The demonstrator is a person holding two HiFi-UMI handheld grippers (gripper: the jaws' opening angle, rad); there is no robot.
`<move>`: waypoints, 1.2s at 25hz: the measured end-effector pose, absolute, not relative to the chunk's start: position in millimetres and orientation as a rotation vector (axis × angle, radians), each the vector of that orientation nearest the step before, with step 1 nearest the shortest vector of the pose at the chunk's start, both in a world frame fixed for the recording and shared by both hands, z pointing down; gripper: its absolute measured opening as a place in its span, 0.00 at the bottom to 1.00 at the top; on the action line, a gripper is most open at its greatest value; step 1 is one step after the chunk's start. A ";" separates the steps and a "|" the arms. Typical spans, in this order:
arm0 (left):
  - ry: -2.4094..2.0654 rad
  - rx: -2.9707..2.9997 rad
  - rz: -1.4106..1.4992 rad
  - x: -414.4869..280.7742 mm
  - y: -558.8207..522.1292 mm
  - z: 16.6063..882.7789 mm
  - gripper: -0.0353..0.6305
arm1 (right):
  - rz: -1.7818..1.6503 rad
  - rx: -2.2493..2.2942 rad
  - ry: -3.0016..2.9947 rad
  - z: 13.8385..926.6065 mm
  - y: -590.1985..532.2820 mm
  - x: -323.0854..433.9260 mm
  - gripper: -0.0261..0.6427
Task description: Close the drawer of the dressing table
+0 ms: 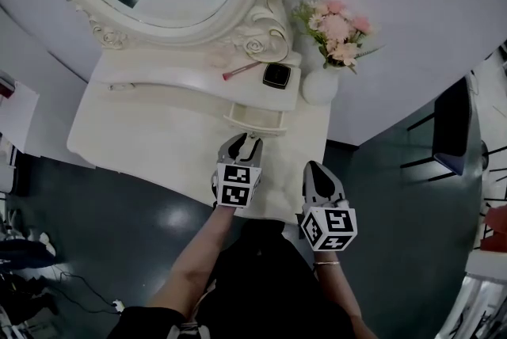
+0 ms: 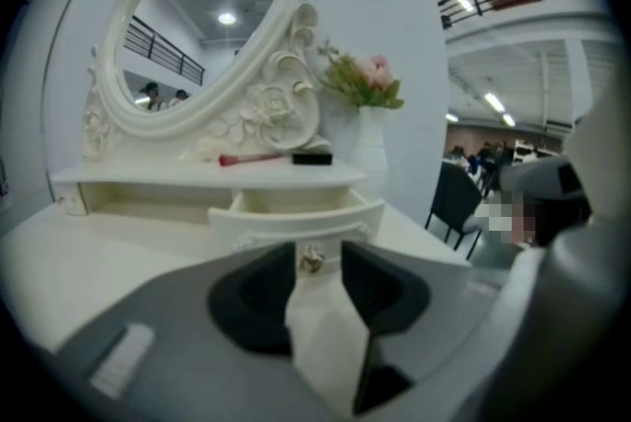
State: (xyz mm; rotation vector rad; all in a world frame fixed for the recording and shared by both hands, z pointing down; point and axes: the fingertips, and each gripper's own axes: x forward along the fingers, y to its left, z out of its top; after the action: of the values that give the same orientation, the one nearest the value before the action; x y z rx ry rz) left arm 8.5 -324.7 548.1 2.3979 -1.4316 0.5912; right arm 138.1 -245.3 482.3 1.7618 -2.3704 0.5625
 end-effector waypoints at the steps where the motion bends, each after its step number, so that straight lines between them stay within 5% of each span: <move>1: -1.432 2.394 0.595 9.2 -325.9 548.8 0.28 | 0.568 1.758 -2.369 483.7 -246.4 138.6 0.05; 30: -1.465 2.362 0.637 17.9 -366.8 558.7 0.23 | 0.574 1.726 -2.367 490.5 -265.2 144.2 0.05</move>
State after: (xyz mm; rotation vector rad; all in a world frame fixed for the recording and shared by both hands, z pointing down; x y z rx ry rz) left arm 17.9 -366.8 558.7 2.3616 -1.4653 0.6373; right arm 144.2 -265.2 490.5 1.7259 -2.3672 0.5740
